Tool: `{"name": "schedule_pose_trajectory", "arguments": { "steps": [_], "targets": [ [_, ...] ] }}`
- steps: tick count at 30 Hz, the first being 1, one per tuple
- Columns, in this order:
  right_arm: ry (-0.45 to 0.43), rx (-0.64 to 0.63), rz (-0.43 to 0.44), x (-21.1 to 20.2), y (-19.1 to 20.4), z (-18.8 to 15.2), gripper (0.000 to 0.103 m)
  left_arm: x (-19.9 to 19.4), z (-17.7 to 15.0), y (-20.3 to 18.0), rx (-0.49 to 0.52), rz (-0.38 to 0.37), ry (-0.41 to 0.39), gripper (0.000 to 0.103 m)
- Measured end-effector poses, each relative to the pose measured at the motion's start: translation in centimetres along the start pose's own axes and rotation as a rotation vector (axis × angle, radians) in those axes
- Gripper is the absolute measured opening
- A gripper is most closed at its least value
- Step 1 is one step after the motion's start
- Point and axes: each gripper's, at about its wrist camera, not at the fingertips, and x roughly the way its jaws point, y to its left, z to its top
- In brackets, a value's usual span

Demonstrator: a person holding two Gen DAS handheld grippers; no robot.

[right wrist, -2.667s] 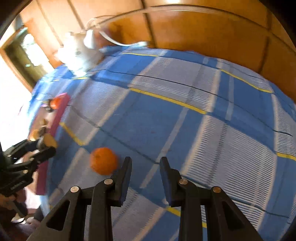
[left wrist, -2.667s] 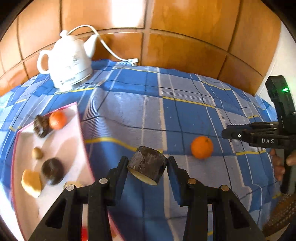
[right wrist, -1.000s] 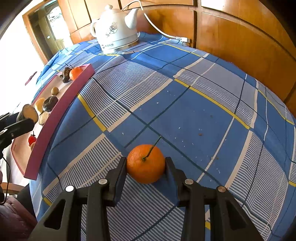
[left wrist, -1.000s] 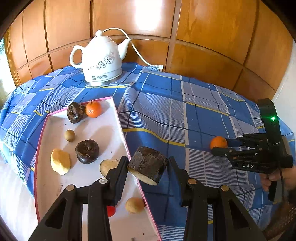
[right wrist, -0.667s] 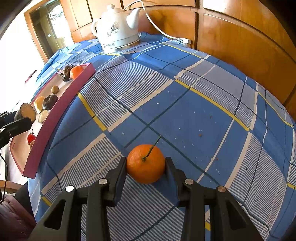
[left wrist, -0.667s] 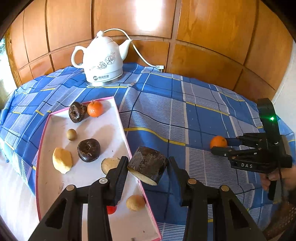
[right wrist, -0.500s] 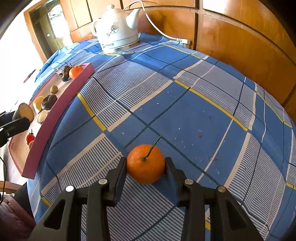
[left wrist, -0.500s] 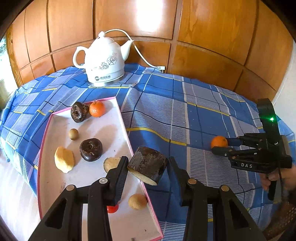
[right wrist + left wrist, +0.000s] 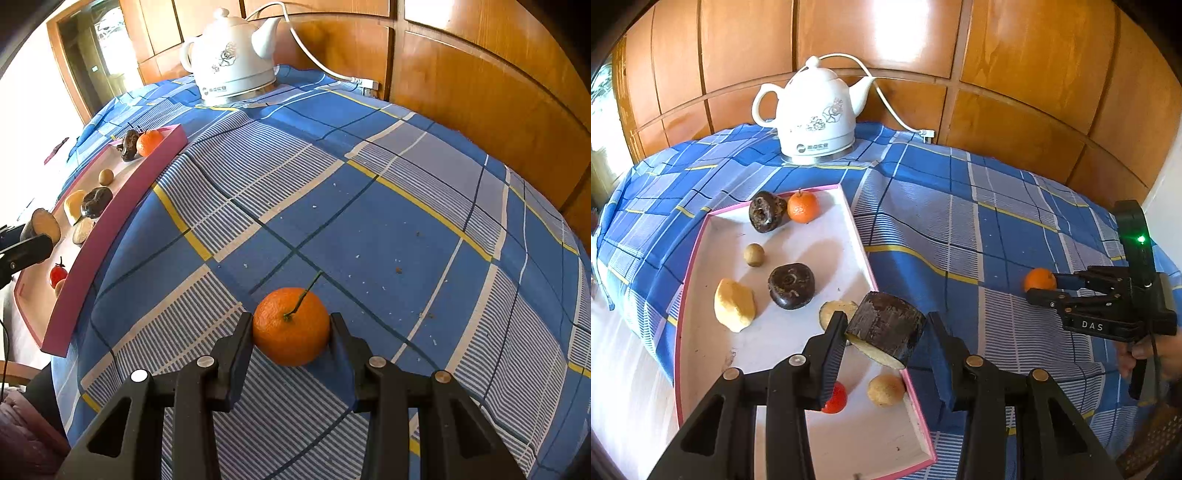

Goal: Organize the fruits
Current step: 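Lower the root piece into the tray and open the left gripper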

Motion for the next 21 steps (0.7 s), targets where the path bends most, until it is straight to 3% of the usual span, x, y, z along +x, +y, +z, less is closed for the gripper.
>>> {"name": "schedule_pose_trajectory", "arguments": {
  "steps": [5,13,16,21],
  "targets": [
    [0.001,-0.005,-0.001,0.0,0.0,0.0,0.041,-1.0,0.2,3.6,-0.075,0.037,-0.014,0.043],
    [0.003,-0.011,0.001,0.0,0.0,0.0,0.041,-1.7,-1.5,12.6,-0.356,0.089,0.016,0.043],
    [0.003,-0.012,0.001,0.0,0.0,0.0,0.041,-1.1,-1.9,13.0,-0.380,0.071,0.033,0.043],
    [0.004,-0.009,0.003,0.1,0.0,0.0,0.041,1.0,-1.4,11.4,-0.320,0.043,0.060,0.044]
  ]
}}
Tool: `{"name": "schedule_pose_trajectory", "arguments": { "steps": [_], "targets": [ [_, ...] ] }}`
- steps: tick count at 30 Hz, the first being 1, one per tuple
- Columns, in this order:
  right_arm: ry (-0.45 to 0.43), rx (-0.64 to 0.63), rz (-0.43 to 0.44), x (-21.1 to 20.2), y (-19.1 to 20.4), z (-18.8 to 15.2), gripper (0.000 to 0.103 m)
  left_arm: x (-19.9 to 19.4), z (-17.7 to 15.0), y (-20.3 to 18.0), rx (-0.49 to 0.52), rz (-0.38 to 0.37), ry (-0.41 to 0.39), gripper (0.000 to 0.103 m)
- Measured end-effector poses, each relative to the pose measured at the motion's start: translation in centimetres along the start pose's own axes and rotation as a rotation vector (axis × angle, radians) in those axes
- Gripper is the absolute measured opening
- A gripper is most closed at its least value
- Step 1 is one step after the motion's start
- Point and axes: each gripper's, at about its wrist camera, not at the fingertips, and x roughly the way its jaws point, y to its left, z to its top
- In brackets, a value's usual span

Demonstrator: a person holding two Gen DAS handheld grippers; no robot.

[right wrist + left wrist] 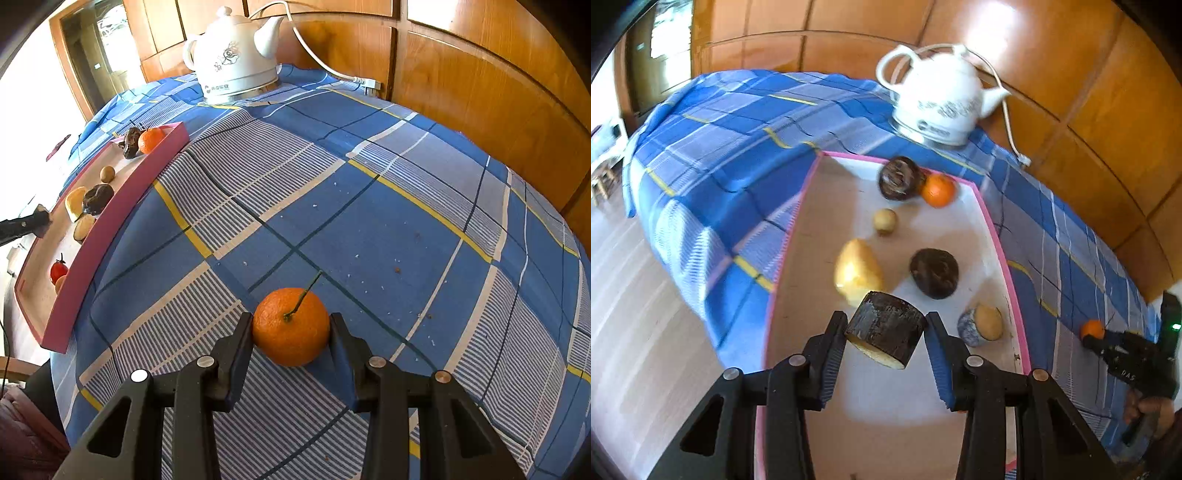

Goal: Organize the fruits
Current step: 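Lower the root piece into the tray and open the left gripper, then carry the orange into the tray and open the right gripper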

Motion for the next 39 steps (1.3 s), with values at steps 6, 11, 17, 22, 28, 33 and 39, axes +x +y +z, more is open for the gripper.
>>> {"name": "schedule_pose_trajectory", "arguments": {
  "steps": [6,11,17,22,28,33,39],
  "targets": [
    [0.001,0.004,0.002,0.0,-0.1,0.0,0.041,2.3,0.2,-0.9,0.029,0.003,0.031,0.050],
    [0.002,0.004,0.003,0.0,-0.1,0.0,0.041,1.6,-0.2,-0.9,0.049,0.029,0.008,0.053],
    [0.000,0.007,-0.002,0.0,-0.1,0.0,0.041,-0.2,-0.4,-1.7,0.064,0.072,-0.045,0.053],
    [0.000,0.003,-0.006,0.0,0.2,0.0,0.041,-0.9,-0.4,-2.5,0.067,0.092,-0.057,0.053],
    [0.001,0.003,-0.008,0.0,0.3,0.0,0.041,-1.9,-0.4,-3.8,0.100,0.094,-0.086,0.054],
    [0.000,0.005,-0.007,0.0,0.3,-0.1,0.041,-2.5,-0.5,-4.4,0.122,0.091,-0.105,0.054],
    [0.004,0.001,-0.005,0.1,0.2,-0.1,0.041,-2.5,-0.6,-4.4,0.129,0.086,-0.108,0.054]
  ]
}}
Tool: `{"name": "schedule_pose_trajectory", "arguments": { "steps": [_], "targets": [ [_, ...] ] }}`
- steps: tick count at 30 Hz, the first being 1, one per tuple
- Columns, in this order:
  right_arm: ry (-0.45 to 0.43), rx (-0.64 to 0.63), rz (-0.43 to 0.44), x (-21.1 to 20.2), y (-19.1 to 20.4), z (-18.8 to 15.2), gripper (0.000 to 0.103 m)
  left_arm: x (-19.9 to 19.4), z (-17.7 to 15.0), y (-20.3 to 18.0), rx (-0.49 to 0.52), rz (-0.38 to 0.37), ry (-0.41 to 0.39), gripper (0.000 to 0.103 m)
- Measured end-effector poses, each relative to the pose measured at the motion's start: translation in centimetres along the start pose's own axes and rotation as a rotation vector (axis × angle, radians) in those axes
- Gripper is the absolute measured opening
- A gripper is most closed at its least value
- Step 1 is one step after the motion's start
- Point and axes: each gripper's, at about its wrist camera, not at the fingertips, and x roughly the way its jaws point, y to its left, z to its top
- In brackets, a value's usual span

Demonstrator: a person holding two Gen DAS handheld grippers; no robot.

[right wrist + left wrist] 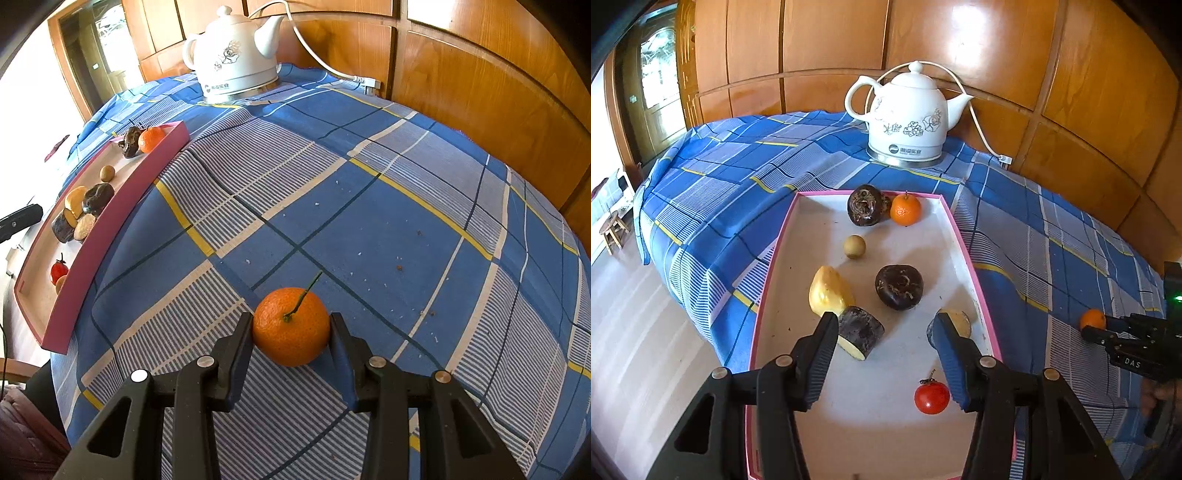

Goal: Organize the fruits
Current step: 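Carry the orange into the tray and open the right gripper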

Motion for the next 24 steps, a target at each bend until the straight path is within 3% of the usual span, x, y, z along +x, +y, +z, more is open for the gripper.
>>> {"name": "schedule_pose_trajectory", "arguments": {
  "steps": [11,24],
  "targets": [
    [0.018,-0.029,-0.016,-1.3,1.5,0.6,0.041,-0.3,-0.1,0.7,-0.020,-0.008,-0.011,0.055],
    [-0.083,-0.083,0.172,-2.5,10.7,6.7,0.041,-0.6,-0.4,2.2,-0.052,0.012,-0.032,0.061]
  ]
}}
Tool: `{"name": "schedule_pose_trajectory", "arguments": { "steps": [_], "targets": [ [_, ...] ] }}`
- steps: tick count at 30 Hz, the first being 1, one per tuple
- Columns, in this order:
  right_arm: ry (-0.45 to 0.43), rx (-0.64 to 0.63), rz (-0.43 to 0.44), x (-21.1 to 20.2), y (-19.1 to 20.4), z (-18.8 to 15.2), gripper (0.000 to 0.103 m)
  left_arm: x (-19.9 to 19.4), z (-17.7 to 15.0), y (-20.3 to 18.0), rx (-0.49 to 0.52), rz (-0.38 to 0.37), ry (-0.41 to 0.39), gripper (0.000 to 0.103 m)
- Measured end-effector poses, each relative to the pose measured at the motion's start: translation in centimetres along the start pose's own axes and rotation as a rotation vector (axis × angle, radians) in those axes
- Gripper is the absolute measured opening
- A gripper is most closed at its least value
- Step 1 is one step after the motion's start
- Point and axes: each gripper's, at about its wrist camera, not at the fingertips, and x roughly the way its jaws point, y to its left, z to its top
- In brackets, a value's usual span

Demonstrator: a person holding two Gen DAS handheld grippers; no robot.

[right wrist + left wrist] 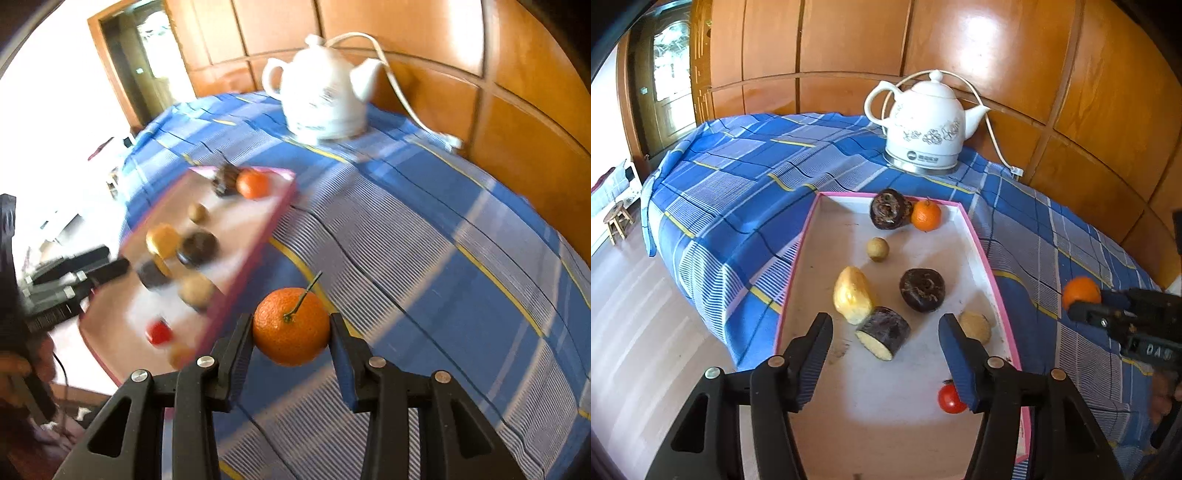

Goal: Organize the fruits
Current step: 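Carry the orange into the tray and open the right gripper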

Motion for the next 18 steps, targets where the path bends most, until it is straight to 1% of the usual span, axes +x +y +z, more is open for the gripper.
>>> {"name": "schedule_pose_trajectory", "arguments": {
  "steps": [6,10,13,15,18],
  "targets": [
    [-0.020,-0.008,0.036,2.4,3.4,4.0,0.041,-0.3,0.1,1.5,-0.032,0.010,-0.018,0.061],
    [-0.002,-0.008,0.025,4.9,4.5,5.8,0.041,0.0,-0.1,2.3,-0.053,0.008,-0.011,0.061],
    [0.031,0.012,0.034,7.2,4.7,6.7,0.042,0.2,-0.3,2.6,-0.060,0.006,-0.003,0.061],
    [0.058,0.009,0.013,8.9,4.8,7.0,0.042,0.3,-0.4,2.8,-0.064,0.006,0.001,0.060],
    [0.083,0.023,0.003,10.0,4.6,6.7,0.043,0.5,-0.4,3.2,-0.073,0.007,0.005,0.061]
  ]
}}
